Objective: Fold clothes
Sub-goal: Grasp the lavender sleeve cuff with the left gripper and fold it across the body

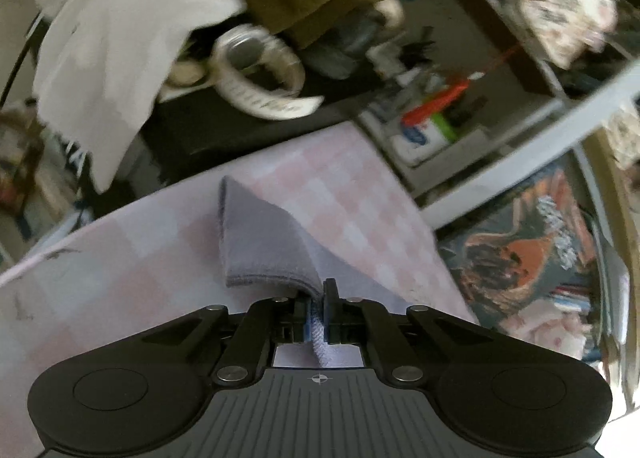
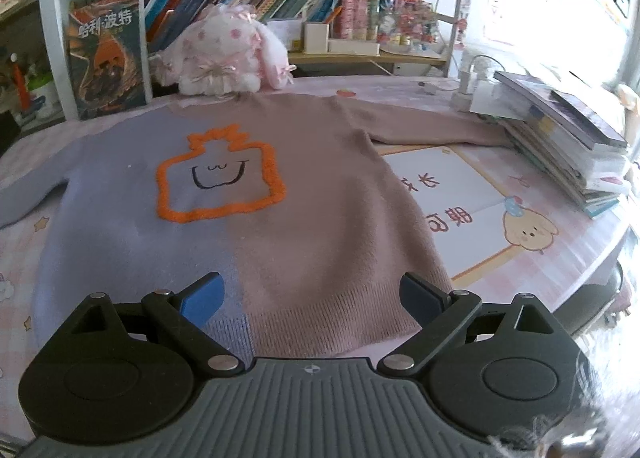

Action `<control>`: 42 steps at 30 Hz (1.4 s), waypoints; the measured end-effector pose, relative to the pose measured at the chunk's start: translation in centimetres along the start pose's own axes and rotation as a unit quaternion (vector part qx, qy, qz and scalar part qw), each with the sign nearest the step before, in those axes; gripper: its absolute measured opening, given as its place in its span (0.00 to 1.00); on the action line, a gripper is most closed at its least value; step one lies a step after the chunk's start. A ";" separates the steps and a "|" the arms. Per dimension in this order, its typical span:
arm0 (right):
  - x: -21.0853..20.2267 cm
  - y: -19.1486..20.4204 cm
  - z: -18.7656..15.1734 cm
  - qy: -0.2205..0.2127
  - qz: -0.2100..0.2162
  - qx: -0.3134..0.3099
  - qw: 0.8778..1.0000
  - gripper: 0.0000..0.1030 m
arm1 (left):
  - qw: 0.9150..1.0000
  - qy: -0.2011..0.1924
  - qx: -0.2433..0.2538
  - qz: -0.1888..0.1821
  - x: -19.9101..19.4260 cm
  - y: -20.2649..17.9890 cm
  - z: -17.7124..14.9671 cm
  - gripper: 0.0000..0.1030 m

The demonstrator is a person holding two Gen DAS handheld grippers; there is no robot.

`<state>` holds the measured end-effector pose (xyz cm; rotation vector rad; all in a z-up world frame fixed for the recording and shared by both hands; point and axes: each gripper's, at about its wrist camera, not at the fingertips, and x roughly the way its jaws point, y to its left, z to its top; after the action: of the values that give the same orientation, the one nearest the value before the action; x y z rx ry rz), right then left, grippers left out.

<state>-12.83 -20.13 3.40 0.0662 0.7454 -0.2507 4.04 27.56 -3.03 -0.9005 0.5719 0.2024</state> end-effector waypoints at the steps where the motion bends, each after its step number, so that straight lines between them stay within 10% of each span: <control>1: 0.2 -0.2 0.1 0.000 0.003 -0.001 1.000 0.92 | 1.000 -0.006 0.009 -0.005 -0.4 -0.5 -0.1 0.03; 22: 7.8 -9.7 5.9 -0.007 0.169 -0.107 0.980 0.92 | 0.970 -0.053 0.226 -0.067 -3.0 -24.4 -13.5 0.03; 42: 11.2 -17.4 6.4 0.029 0.227 -0.132 0.964 0.92 | 0.926 0.008 0.377 0.005 5.4 -34.8 -28.5 0.04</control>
<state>-5.02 -40.17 0.99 -0.0088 0.7954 0.2903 11.44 -16.60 3.86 -0.1493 0.6045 -0.0253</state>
